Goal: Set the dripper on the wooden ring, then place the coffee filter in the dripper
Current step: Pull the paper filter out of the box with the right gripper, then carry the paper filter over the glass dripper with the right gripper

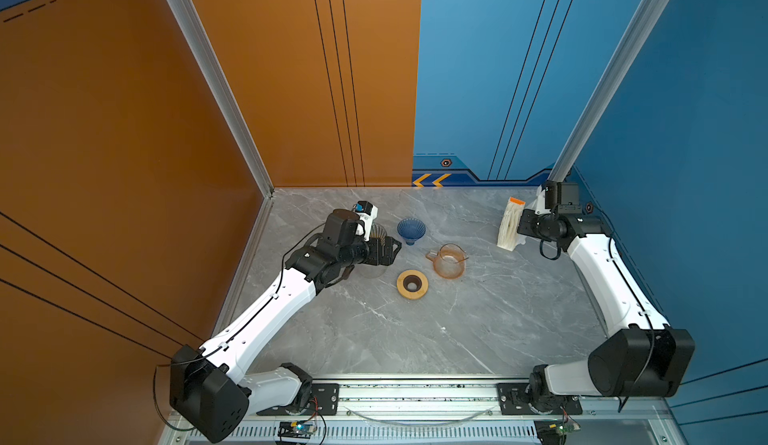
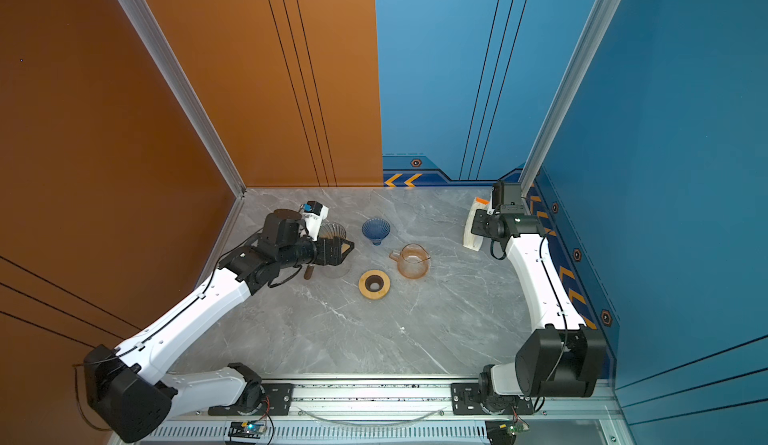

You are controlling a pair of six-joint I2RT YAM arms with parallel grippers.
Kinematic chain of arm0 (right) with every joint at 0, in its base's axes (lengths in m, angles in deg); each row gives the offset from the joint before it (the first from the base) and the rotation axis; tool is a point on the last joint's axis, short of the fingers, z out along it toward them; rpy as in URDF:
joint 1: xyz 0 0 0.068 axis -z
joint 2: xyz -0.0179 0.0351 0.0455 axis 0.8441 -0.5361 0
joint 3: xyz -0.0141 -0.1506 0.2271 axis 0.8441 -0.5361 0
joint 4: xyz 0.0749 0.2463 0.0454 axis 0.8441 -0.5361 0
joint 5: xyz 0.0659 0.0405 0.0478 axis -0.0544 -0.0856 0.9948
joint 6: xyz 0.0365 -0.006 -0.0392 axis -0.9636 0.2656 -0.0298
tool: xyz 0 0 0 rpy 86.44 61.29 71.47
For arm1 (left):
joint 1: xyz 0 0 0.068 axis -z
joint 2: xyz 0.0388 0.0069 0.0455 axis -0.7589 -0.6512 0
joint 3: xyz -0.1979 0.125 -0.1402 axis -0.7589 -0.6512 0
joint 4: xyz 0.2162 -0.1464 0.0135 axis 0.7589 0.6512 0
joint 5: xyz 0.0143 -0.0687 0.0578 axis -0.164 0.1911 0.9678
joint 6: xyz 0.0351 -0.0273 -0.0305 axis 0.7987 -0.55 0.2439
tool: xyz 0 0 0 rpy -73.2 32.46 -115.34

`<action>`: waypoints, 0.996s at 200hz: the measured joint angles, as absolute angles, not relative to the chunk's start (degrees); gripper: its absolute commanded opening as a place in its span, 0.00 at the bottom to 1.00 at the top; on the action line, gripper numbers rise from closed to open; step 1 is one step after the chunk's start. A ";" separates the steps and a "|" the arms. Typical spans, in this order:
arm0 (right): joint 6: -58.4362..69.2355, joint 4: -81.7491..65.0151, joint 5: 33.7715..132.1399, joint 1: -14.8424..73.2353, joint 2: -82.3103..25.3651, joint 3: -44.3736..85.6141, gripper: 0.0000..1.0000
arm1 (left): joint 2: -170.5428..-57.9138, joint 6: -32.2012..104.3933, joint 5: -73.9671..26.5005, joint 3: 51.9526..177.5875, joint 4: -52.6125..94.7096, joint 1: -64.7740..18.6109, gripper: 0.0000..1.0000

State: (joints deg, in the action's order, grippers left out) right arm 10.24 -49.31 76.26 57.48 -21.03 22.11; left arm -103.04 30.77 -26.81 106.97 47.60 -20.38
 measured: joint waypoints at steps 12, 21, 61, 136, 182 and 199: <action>10.37 -49.95 79.08 56.21 -20.68 23.09 0.00 | -103.04 30.79 -27.05 107.78 47.60 -20.36 0.98; 10.48 -50.49 80.80 54.64 -20.59 24.05 0.00 | -103.04 30.79 -27.09 108.44 47.60 -20.36 0.98; 11.07 -53.05 87.08 45.44 -21.31 31.13 0.00 | -102.13 31.47 -27.22 110.36 48.93 -20.36 0.98; 7.18 -58.32 92.65 32.76 -33.95 49.39 0.00 | -96.84 31.64 -23.73 115.56 59.18 -20.38 0.98; 2.43 -59.98 91.97 26.12 -39.52 56.60 0.00 | -95.26 31.73 -22.04 118.27 64.51 -20.47 0.98; 0.58 -60.26 91.75 24.06 -41.18 58.41 0.00 | -95.31 31.88 -22.04 118.60 65.39 -20.47 0.98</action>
State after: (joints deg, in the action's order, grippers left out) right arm 0.58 -60.26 91.75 24.06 -41.18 58.41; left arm -95.31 31.88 -22.04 118.60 65.39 -20.47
